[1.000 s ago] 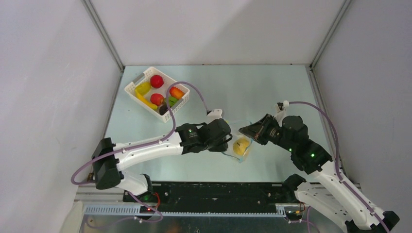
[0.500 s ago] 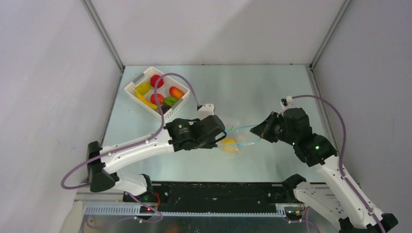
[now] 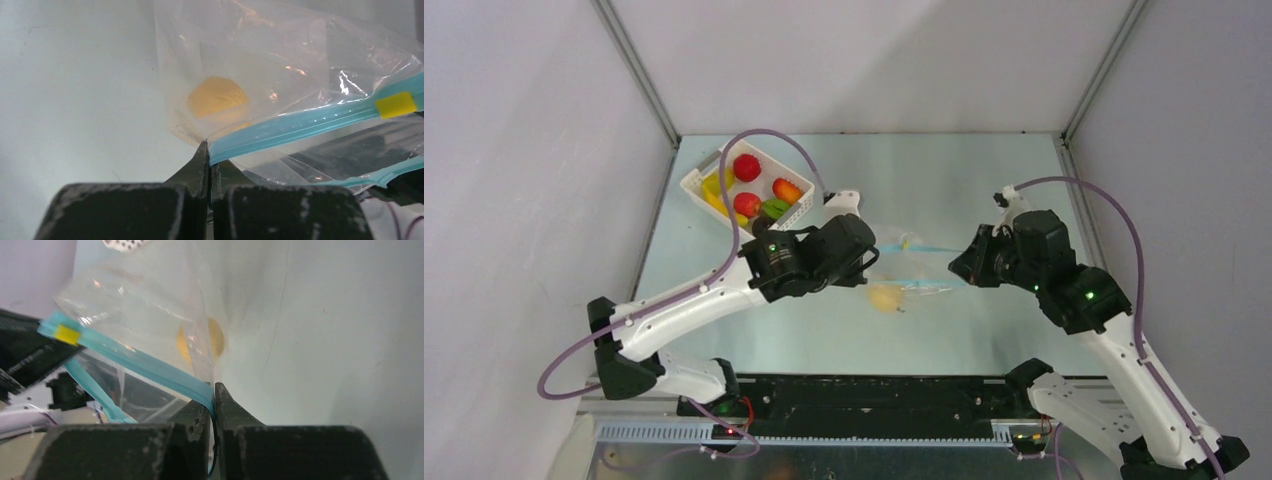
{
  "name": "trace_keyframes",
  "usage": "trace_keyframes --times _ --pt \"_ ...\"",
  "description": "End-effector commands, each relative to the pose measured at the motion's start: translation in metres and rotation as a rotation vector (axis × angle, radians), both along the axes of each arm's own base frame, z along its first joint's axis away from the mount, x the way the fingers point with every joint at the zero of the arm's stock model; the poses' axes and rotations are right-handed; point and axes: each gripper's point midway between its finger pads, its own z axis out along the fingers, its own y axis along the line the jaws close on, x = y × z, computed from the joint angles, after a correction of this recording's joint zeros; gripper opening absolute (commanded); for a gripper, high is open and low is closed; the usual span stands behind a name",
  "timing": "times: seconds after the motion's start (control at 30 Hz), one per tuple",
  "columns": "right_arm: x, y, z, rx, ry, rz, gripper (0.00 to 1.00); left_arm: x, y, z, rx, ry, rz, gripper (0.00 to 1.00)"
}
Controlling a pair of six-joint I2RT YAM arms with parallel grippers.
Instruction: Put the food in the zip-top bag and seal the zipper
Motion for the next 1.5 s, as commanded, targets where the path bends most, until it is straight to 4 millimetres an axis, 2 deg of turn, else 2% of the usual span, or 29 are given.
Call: trace_keyframes --times 0.0,0.03,0.07,0.1,0.2,0.27,0.43,0.67,0.7,0.73,0.83,0.87,0.93,0.97,1.0,1.03,1.13,1.2,1.23,1.27,1.3,1.4,1.47 --pt "-0.008 0.008 -0.021 -0.073 -0.027 0.126 0.16 0.014 0.005 -0.005 0.125 -0.034 -0.089 0.00" --pt "-0.012 0.015 -0.024 -0.084 -0.035 0.165 0.23 0.016 -0.002 -0.003 0.117 -0.043 -0.110 0.00" --pt "-0.011 0.015 -0.025 -0.115 -0.061 0.185 0.25 0.016 -0.008 -0.010 0.132 -0.024 -0.127 0.00" --pt "-0.016 0.021 -0.027 -0.134 -0.072 0.219 0.30 0.018 -0.013 -0.008 0.136 -0.028 -0.142 0.00" --pt "-0.016 0.021 -0.031 -0.227 -0.123 0.265 0.43 0.019 -0.023 -0.019 0.164 -0.005 -0.174 0.00" --pt "-0.014 0.016 -0.032 -0.279 -0.144 0.265 0.47 0.018 -0.026 -0.021 0.166 -0.001 -0.197 0.00" --pt "0.002 0.008 -0.034 -0.354 -0.180 0.217 0.49 0.014 -0.028 -0.019 0.133 0.000 -0.226 0.00" --pt "0.009 0.029 -0.034 -0.324 -0.195 0.279 0.48 0.007 -0.030 -0.013 0.081 -0.001 -0.257 0.00" --pt "0.010 0.033 -0.033 -0.310 -0.194 0.282 0.47 0.007 -0.029 -0.013 0.079 -0.001 -0.255 0.00" --pt "0.009 0.035 -0.035 -0.303 -0.185 0.289 0.42 0.007 -0.029 -0.013 0.077 0.001 -0.251 0.00" --pt "0.011 0.036 -0.032 -0.276 -0.181 0.252 0.04 0.010 -0.023 -0.013 0.093 -0.004 -0.235 0.01" --pt "0.010 0.035 -0.030 -0.272 -0.181 0.242 0.01 0.012 -0.018 -0.013 0.105 -0.006 -0.212 0.04" --pt "0.005 0.033 -0.022 -0.235 -0.171 0.226 0.00 0.013 -0.012 -0.011 0.100 -0.007 -0.193 0.22" --pt "0.001 0.032 -0.017 -0.218 -0.173 0.225 0.00 0.013 -0.012 -0.010 0.093 -0.012 -0.196 0.43" --pt "-0.003 0.032 -0.013 -0.196 -0.158 0.218 0.00 0.011 -0.014 -0.004 0.054 -0.024 -0.209 0.51" --pt "-0.006 0.032 -0.010 -0.182 -0.152 0.217 0.00 0.011 -0.020 0.003 0.018 -0.047 -0.223 0.66" --pt "-0.014 0.032 -0.010 -0.156 -0.088 0.199 0.00 0.000 -0.026 0.024 -0.087 -0.068 -0.288 0.94" --pt "-0.017 0.032 -0.011 -0.161 -0.047 0.189 0.00 -0.008 -0.029 0.044 -0.156 -0.089 -0.330 0.99" --pt "-0.014 0.031 -0.007 -0.167 -0.041 0.169 0.00 -0.010 -0.026 0.057 -0.188 -0.117 -0.335 0.99" --pt "-0.015 0.030 -0.012 -0.186 -0.004 0.157 0.00 -0.009 -0.023 0.062 -0.197 -0.133 -0.326 0.99" --pt "-0.012 0.028 -0.007 -0.192 -0.008 0.139 0.00 -0.005 -0.013 0.070 -0.203 -0.162 -0.293 1.00" --pt "-0.009 0.025 -0.010 -0.233 0.037 0.100 0.00 0.011 0.012 0.072 -0.190 -0.187 -0.187 1.00" --pt "-0.005 0.026 -0.010 -0.237 0.045 0.088 0.00 0.021 0.024 0.063 -0.203 -0.162 -0.129 1.00"
